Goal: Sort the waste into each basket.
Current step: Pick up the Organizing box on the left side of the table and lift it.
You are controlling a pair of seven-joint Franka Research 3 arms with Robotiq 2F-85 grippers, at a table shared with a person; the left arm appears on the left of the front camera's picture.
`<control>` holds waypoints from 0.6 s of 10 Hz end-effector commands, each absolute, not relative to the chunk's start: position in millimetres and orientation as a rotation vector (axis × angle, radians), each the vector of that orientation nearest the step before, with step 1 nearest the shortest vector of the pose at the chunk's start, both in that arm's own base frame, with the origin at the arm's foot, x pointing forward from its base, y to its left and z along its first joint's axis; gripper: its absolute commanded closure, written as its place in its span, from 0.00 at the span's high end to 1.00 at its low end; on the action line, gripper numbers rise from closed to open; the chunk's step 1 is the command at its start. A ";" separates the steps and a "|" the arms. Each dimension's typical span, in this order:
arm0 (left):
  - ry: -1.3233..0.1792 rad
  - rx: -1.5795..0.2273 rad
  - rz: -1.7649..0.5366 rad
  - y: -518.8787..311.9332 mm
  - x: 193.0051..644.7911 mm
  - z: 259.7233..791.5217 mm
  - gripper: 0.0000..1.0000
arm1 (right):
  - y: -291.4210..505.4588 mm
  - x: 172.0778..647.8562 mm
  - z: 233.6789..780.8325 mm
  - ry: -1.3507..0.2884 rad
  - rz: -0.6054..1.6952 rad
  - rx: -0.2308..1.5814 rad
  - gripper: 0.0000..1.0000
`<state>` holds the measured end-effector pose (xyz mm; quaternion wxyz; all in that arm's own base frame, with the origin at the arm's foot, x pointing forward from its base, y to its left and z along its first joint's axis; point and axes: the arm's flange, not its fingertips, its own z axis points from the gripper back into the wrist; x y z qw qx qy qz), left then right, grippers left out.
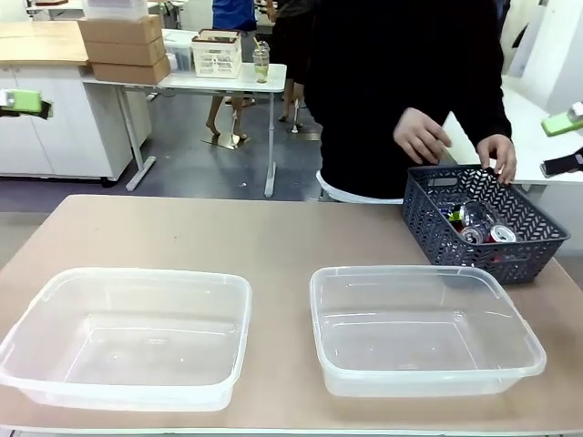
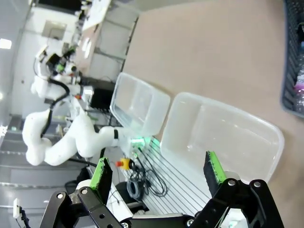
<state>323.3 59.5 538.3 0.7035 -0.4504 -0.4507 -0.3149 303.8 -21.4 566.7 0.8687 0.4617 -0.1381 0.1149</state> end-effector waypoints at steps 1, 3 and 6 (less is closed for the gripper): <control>-0.899 -0.837 -0.863 62.1 318.5 550.0 1.00 | 59.9 328.0 584.5 -0.180 0.388 0.889 1.00; -0.622 -0.536 -0.980 95.4 300.5 546.1 1.00 | 218.2 329.1 583.6 -0.059 0.554 0.751 1.00; -0.286 -0.343 -1.117 90.4 240.5 514.6 1.00 | 354.2 285.9 531.0 0.075 0.781 0.525 1.00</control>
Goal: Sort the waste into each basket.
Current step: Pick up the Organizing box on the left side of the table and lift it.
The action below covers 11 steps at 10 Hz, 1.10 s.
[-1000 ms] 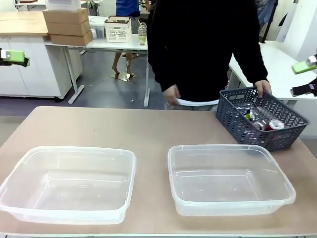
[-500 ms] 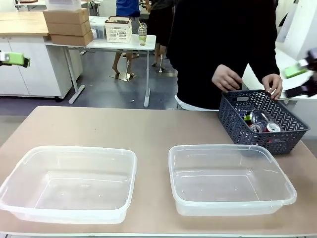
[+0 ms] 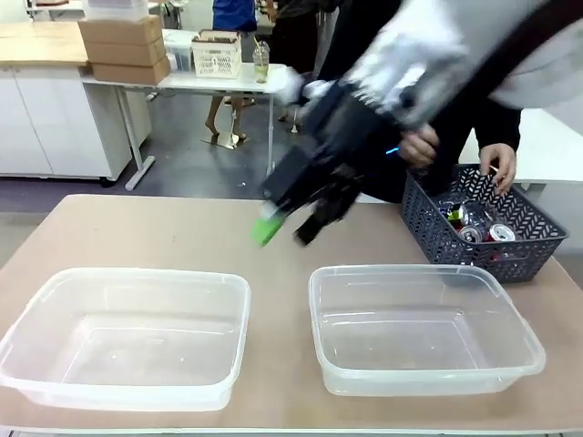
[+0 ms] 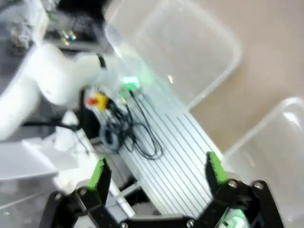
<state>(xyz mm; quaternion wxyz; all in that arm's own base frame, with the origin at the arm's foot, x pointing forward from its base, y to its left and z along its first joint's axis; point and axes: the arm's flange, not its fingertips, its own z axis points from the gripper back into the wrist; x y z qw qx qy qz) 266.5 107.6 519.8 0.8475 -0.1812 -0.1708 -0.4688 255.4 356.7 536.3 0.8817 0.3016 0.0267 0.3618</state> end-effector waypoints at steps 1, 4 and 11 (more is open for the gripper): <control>-0.325 -0.408 -1.132 72.7 231.0 511.2 1.00 | 352.1 284.9 518.3 0.116 0.781 0.519 1.00; -0.299 -0.366 -1.048 96.5 247.8 513.1 1.00 | 374.9 255.0 516.9 0.099 0.799 0.568 1.00; -0.035 -0.205 -0.615 11.7 299.4 413.5 1.00 | 430.8 271.6 441.5 -0.081 0.126 0.110 1.00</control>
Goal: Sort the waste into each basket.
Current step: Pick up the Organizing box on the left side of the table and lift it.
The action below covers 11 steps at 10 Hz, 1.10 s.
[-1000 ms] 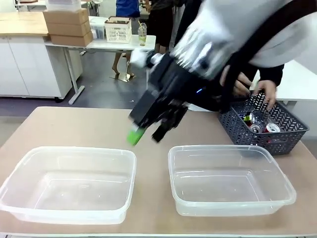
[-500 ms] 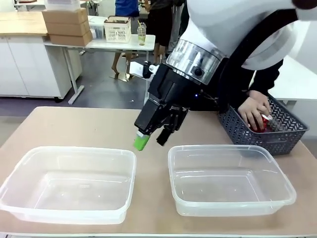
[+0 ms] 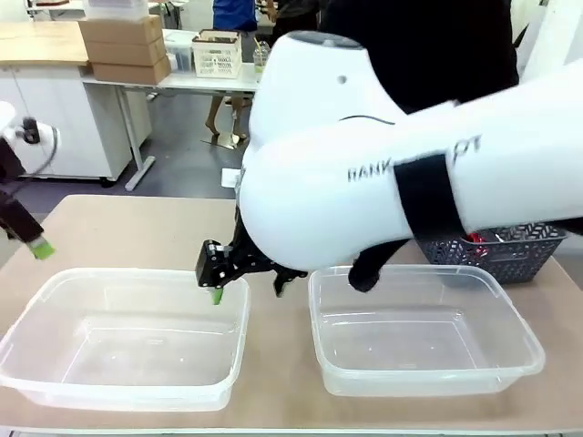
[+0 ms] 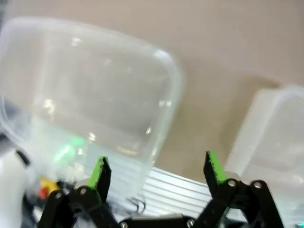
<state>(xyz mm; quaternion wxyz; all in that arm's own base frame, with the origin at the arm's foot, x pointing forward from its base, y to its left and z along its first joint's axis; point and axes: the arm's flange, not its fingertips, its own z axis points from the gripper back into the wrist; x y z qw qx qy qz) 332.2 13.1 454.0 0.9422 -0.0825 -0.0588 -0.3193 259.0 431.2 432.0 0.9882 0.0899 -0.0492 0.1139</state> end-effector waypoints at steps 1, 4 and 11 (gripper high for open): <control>0.064 -0.367 -0.646 34.9 296.9 424.8 1.00 | 434.9 254.4 443.4 -0.083 0.326 0.247 1.00; -0.016 -0.244 -0.642 18.0 329.5 431.8 1.00 | 457.3 263.4 418.3 -0.010 0.271 0.150 1.00; 0.217 -0.168 -0.458 0.8 286.0 341.6 1.00 | 481.6 281.4 376.5 0.123 0.082 0.060 1.00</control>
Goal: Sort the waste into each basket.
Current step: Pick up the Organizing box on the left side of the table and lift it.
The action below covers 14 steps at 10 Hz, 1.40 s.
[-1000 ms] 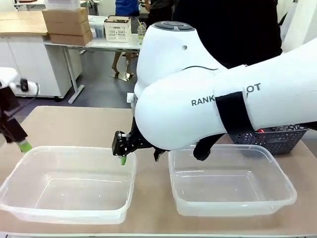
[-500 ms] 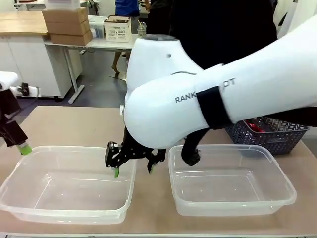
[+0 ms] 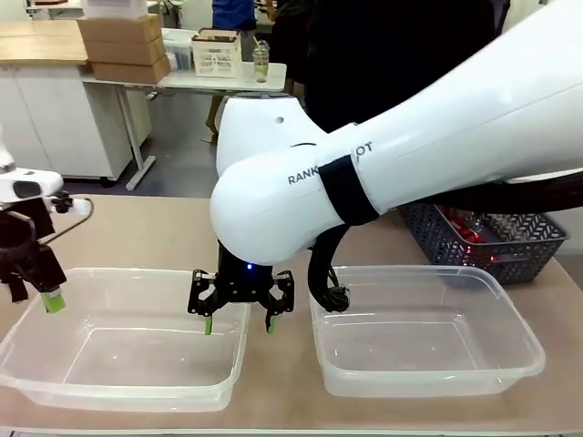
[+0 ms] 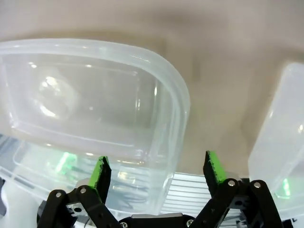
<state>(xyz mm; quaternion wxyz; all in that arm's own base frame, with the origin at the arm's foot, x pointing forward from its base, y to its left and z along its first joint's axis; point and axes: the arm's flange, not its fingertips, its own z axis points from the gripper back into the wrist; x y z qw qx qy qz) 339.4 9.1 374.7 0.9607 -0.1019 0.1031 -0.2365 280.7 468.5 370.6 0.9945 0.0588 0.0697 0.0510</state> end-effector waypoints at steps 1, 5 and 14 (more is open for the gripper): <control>0.243 -0.152 -0.486 0.7 286.6 335.2 1.00 | 482.9 282.7 375.9 0.120 0.086 0.015 0.76; 0.244 -0.103 -0.436 3.2 288.3 331.8 0.00 | 486.4 282.5 377.7 0.113 0.084 -0.038 0.00; 0.231 -0.116 -0.431 11.4 290.2 359.0 0.00 | 461.6 290.4 390.0 0.129 0.036 -0.071 0.00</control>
